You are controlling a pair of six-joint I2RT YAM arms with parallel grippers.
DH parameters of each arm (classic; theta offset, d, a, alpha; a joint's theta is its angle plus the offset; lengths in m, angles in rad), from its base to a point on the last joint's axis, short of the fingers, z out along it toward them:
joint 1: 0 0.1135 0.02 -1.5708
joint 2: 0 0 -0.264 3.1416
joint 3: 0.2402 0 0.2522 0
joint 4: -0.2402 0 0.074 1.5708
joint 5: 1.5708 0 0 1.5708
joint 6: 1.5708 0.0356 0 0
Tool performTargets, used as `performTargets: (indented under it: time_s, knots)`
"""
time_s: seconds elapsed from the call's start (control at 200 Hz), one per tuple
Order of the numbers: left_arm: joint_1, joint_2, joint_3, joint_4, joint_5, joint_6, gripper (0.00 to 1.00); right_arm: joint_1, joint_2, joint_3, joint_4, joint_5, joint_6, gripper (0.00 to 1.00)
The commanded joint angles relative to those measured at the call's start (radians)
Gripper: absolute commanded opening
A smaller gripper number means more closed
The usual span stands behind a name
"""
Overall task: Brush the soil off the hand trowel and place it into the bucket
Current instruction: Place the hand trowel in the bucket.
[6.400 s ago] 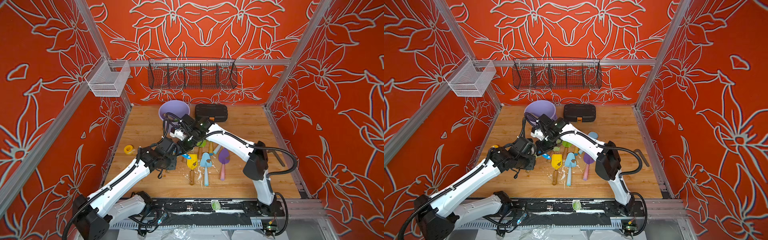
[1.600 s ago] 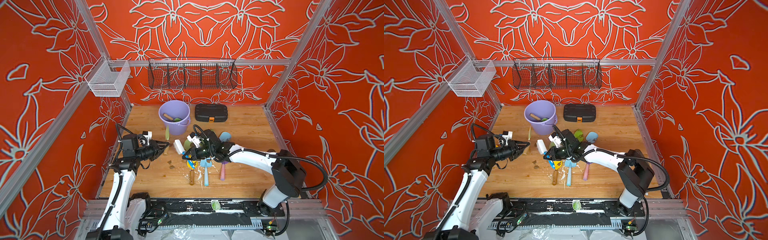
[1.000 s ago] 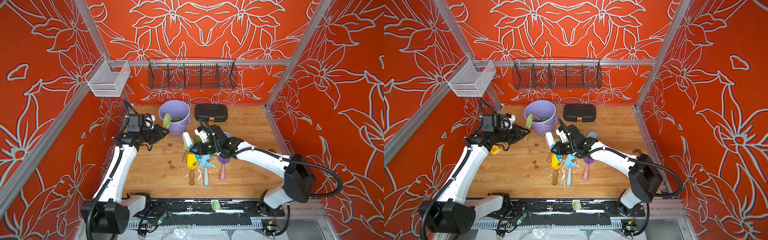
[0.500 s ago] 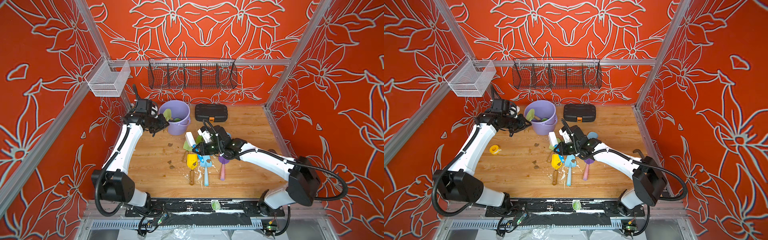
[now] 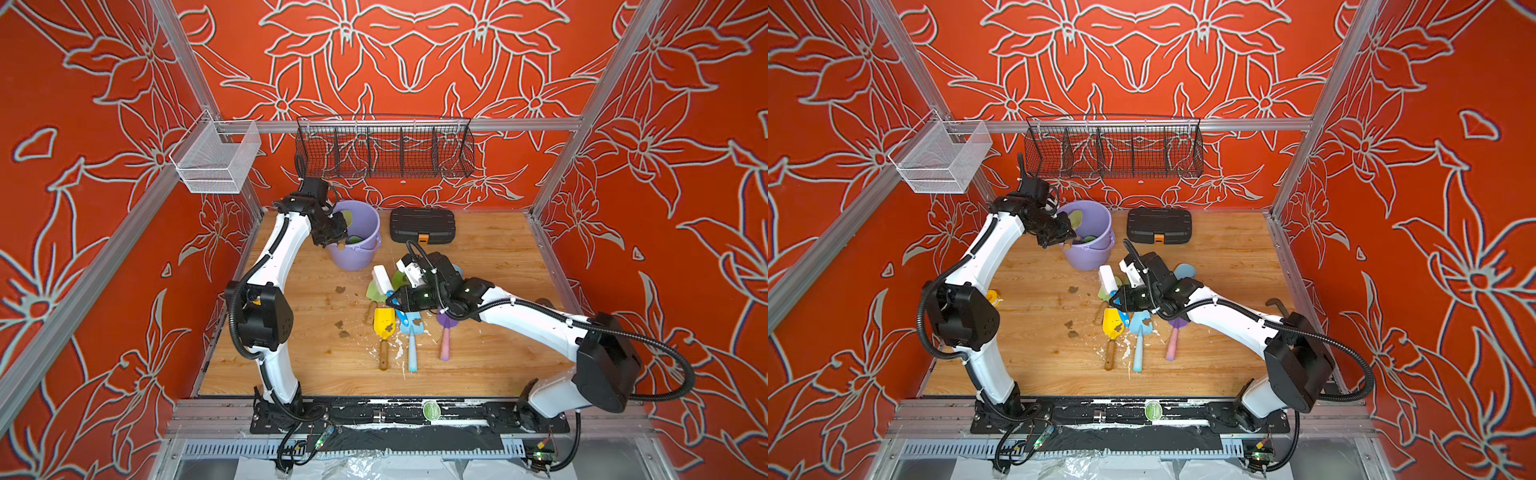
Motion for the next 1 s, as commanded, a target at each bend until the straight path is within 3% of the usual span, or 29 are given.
performTargets:
  time_s: [0.0, 0.135, 0.45, 0.681, 0.821, 0.996]
  knots:
    - [-0.005, 0.045, 0.065, -0.062, -0.035, 0.01, 0.0, -0.004, -0.033, -0.01, 0.017, 0.015, 0.002, 0.0]
    - [-0.006, 0.081, 0.11, -0.073, -0.042, 0.013, 0.15, -0.007, -0.04, -0.009, 0.01, 0.021, -0.001, 0.0]
    - [-0.006, 0.086, 0.271, -0.113, -0.069, 0.052, 0.38, -0.014, -0.039, 0.028, -0.046, 0.04, -0.032, 0.0]
    - [-0.008, 0.063, 0.301, -0.143, -0.043, 0.054, 0.41, -0.02, -0.038, 0.039, -0.054, 0.031, -0.036, 0.0]
    - [-0.051, -0.066, 0.151, -0.136, -0.071, 0.04, 0.41, -0.025, -0.057, 0.031, -0.092, 0.064, -0.043, 0.0]
    - [-0.2, -0.343, -0.293, 0.019, -0.171, -0.015, 0.43, -0.037, -0.077, -0.004, -0.128, 0.072, -0.045, 0.0]
